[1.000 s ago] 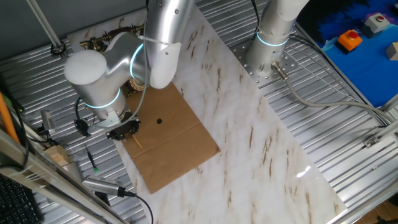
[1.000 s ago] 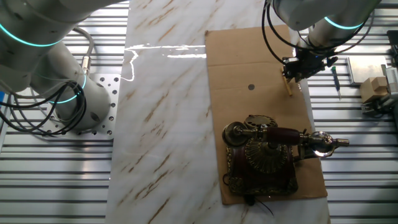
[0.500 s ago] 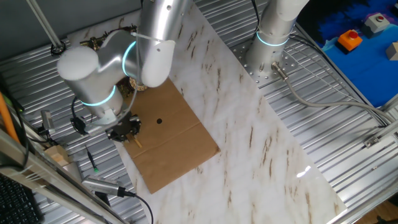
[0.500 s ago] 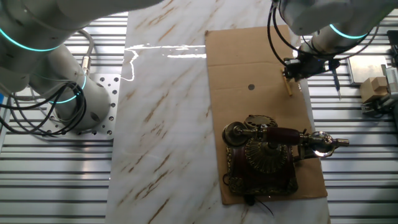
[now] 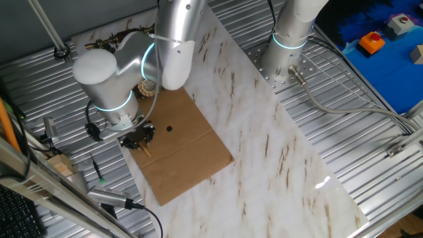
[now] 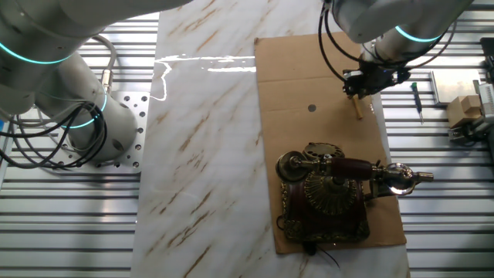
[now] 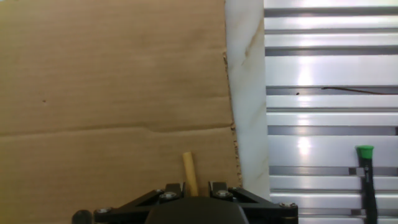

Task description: Dial a number on an old rotary phone

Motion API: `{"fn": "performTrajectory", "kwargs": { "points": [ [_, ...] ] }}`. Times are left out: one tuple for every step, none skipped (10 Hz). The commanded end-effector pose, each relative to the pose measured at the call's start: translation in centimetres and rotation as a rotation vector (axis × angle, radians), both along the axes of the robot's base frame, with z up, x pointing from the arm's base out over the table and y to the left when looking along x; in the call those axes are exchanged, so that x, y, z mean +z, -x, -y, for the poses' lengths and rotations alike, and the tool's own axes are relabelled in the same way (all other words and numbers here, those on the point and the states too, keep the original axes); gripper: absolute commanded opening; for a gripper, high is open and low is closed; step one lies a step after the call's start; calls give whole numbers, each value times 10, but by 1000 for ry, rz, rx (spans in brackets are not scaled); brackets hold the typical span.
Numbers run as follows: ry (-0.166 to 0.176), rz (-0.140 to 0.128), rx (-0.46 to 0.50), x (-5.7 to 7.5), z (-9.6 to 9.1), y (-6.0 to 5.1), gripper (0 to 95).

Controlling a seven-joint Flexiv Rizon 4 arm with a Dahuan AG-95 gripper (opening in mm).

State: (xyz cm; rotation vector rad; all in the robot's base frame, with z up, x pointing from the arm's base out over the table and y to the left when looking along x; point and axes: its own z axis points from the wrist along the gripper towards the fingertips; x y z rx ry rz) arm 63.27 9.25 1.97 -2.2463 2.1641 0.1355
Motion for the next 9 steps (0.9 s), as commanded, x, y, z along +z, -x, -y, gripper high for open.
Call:
{"fn": "performTrajectory", "kwargs": {
  "points": [
    [1,5,-3,-2,2,3,190],
    [3,9,-2,-2,2,3,190],
    [5,10,-4,-2,2,3,190],
    [8,14,-4,-3,2,2,190],
    [10,17,-2,-5,3,2,190],
    [11,22,1,-6,3,1,190],
    [10,26,2,-7,4,1,190],
    [10,30,5,-8,5,0,190],
    [10,30,5,-8,5,0,190]
  ]
}}
